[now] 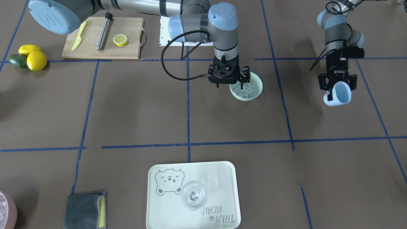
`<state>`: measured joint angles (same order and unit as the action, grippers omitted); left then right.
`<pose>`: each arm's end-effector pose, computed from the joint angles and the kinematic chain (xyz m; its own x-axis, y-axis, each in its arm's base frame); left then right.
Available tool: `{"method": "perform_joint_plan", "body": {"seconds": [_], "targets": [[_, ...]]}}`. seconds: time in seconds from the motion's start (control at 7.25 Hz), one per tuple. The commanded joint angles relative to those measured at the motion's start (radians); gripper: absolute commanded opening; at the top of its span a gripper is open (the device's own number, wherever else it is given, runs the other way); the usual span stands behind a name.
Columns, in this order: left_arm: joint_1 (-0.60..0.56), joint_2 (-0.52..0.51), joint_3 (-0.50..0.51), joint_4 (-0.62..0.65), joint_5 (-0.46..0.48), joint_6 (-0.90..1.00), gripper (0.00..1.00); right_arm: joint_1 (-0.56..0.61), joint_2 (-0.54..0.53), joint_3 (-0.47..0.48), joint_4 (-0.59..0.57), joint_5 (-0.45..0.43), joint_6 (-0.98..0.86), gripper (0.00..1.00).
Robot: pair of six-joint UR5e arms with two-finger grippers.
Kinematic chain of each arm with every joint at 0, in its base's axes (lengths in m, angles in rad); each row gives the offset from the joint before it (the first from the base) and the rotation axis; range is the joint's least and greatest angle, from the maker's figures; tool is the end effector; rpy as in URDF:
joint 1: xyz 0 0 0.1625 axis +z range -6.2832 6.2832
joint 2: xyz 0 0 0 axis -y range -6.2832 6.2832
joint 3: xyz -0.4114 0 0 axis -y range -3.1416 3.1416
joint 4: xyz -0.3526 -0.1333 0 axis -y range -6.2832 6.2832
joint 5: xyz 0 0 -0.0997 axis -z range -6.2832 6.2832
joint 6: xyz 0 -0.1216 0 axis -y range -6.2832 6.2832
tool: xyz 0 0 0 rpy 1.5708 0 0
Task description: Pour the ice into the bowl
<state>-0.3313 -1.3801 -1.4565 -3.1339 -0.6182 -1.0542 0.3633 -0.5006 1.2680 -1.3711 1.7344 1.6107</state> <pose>0.2611 -0.3356 0.5991 0.7082 0.0591 -0.7035 0.6578 0.3066 0.6879 -0.6795 -0.3797 0.1012 0.5212 0.2403 0.8189 -0.2463 0.9611 -0.1252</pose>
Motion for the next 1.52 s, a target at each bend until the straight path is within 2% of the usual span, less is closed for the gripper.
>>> {"method": "perform_joint_plan", "body": {"seconds": [0.0, 0.41, 0.55, 0.69, 0.97, 1.1, 1.24, 1.38], "targets": [[0.0, -0.016, 0.025, 0.0, 0.0, -0.003, 0.0, -0.007, 0.004, -0.006, 0.001, -0.004, 0.0, 1.0], [0.0, -0.022, 0.045, 0.0, 0.0, 0.0, 0.02, -0.021, 0.004, -0.007, 0.001, -0.006, 0.0, 1.0], [0.0, -0.02, 0.045, 0.003, -0.002, 0.003, 0.22, -0.024, 0.002, -0.007, 0.001, -0.006, 0.0, 1.0], [0.0, -0.019, 0.045, 0.006, -0.002, 0.006, 0.38, -0.026, 0.004, -0.018, 0.003, -0.01, 0.0, 1.0], [-0.002, -0.017, 0.042, 0.005, -0.002, 0.011, 0.54, -0.032, 0.005, -0.082, 0.076, -0.022, -0.002, 1.0], [-0.002, -0.017, 0.039, 0.005, -0.002, 0.014, 0.85, -0.032, 0.005, -0.084, 0.076, -0.022, -0.003, 1.0], [-0.002, -0.017, 0.041, 0.005, -0.002, 0.014, 1.0, -0.041, 0.005, -0.084, 0.076, -0.022, -0.003, 1.0], [-0.002, -0.016, 0.039, 0.005, -0.003, 0.014, 1.0, -0.05, 0.004, -0.087, 0.078, -0.024, -0.003, 1.0]]}}
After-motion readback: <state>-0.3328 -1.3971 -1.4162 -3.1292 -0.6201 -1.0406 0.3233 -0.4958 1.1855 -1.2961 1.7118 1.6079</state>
